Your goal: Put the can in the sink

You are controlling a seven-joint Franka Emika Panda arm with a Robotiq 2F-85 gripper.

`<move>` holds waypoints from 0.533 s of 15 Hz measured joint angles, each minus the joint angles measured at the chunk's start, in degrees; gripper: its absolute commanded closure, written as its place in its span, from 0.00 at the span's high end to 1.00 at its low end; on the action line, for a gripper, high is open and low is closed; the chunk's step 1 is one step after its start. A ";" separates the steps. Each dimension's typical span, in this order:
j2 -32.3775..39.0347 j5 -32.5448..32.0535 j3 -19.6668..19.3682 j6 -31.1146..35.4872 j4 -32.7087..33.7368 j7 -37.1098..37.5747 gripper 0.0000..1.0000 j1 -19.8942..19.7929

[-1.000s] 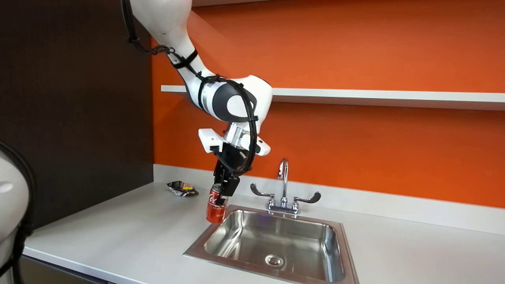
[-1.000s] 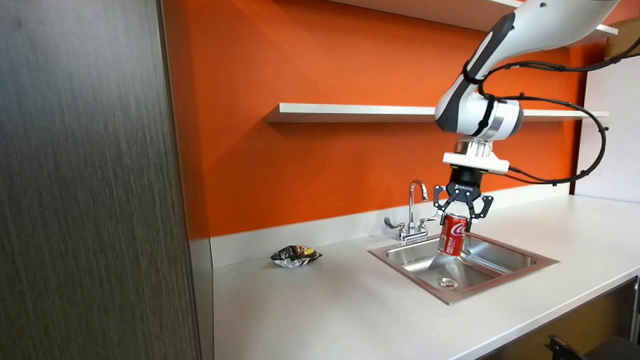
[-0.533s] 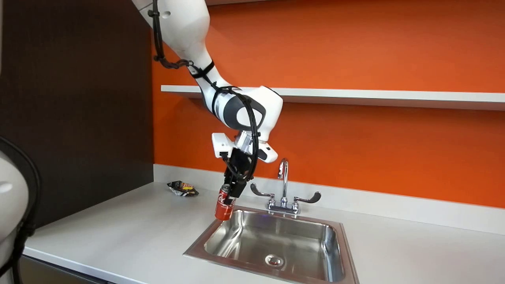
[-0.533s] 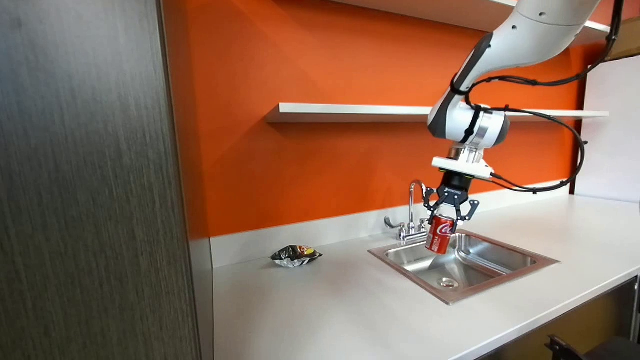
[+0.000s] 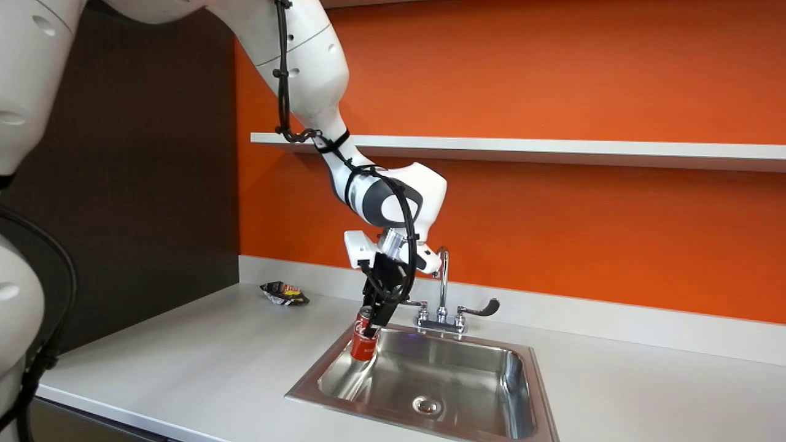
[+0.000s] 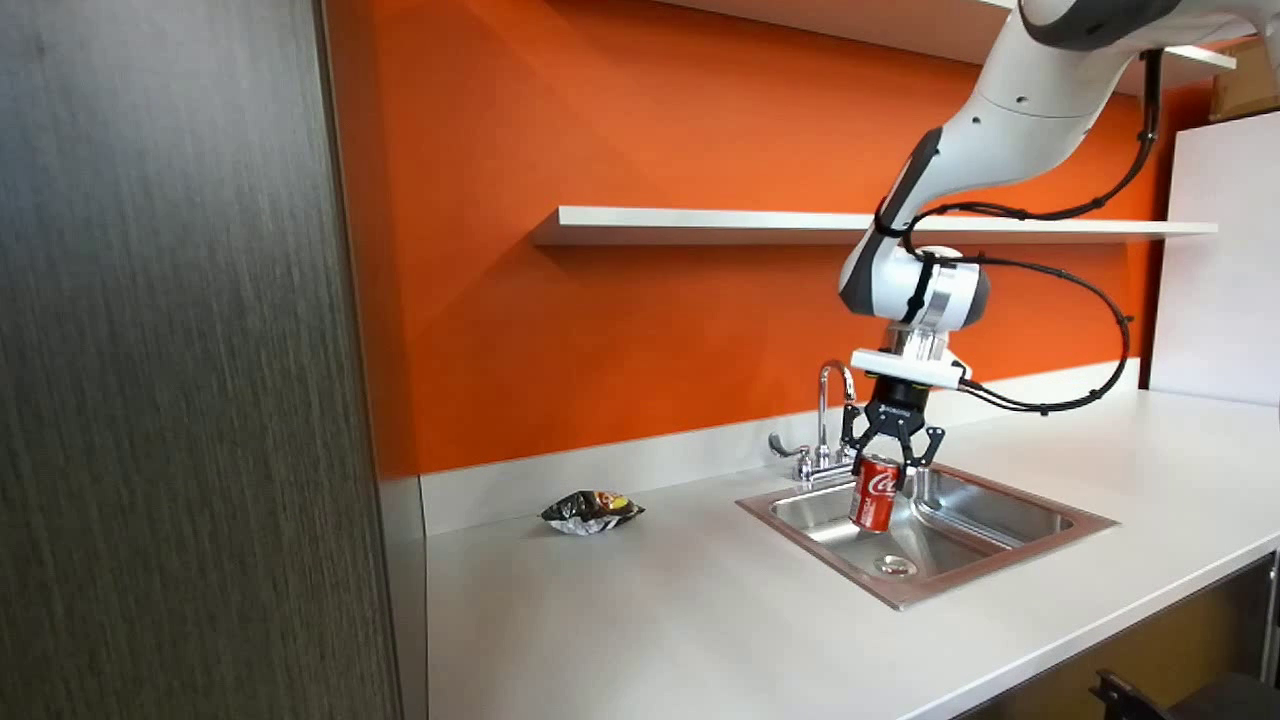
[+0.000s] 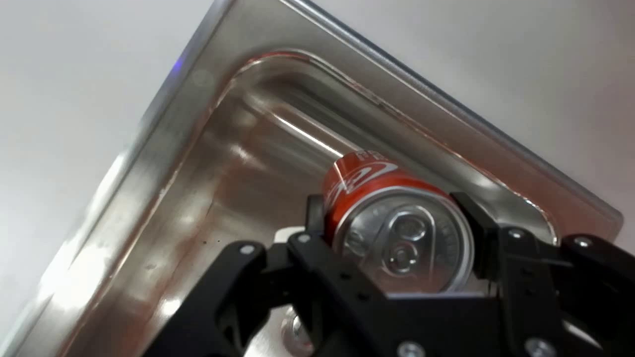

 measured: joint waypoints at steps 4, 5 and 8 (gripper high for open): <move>4.69 -0.12 0.01 2.11 1.68 0.07 0.38 0.00; 5.74 -0.13 0.02 2.53 2.06 0.08 0.38 0.00; 8.78 -0.14 0.08 3.67 3.29 0.17 0.38 0.00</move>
